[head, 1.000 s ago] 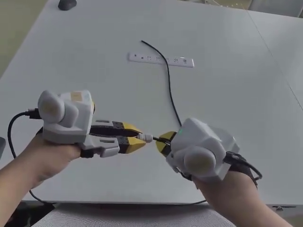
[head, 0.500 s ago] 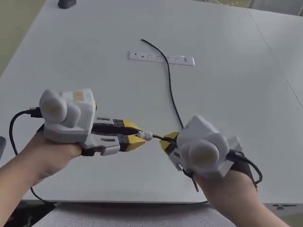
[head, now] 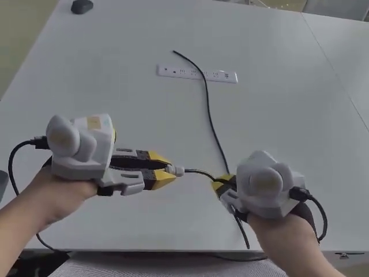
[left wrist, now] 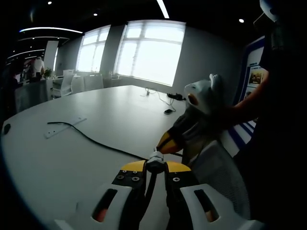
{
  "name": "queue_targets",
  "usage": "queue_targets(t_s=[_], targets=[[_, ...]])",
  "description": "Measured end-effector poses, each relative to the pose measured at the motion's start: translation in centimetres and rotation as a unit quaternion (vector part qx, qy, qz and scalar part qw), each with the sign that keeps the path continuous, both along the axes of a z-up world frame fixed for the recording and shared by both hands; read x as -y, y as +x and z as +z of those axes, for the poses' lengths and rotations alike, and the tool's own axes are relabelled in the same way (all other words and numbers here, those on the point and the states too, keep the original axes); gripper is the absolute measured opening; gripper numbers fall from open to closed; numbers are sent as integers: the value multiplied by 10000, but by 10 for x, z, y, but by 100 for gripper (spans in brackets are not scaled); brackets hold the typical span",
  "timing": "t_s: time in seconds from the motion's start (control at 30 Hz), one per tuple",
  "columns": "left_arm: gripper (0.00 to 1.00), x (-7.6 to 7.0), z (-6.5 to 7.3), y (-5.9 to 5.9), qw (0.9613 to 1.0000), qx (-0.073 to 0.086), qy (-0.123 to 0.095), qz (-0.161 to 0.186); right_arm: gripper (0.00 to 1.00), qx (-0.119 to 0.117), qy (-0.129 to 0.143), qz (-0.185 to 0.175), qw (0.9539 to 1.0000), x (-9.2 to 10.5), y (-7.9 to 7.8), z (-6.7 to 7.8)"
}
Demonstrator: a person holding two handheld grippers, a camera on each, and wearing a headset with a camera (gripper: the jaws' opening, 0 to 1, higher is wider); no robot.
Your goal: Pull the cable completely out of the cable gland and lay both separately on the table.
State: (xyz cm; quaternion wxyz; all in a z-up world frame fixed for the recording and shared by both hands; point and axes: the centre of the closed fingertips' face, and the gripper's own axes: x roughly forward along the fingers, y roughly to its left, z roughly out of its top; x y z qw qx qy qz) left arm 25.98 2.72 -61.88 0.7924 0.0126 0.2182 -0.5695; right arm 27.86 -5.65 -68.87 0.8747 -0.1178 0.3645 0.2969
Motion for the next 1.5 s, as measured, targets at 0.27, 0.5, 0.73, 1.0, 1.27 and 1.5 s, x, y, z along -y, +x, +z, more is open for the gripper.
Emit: queue_targets(t_s=[0.27,0.5,0.73,1.0,1.27,1.5], targets=[[15,1,-1,-1,10000,5,20,-53,0,-830,701,-867,9903,12,-4,-19],[15,3,-4,-5,9999,25,91,-98,0,-1140,997,-1229,9808,10,-9,-26],[15,0,-2,-6,10000,-2,73,-25,0,-957,1017,-1119,9839,8,-14,-19],[15,-3,2,-5,9999,-128,-8,15,1,-917,1074,-1036,9845,9,-15,-12],[15,-8,3,0,9999,-125,-13,102,3,-662,1001,-619,9908,6,-18,5],[15,-8,1,-1,9998,-164,14,70,17,-331,926,-100,9951,-8,-19,29]])
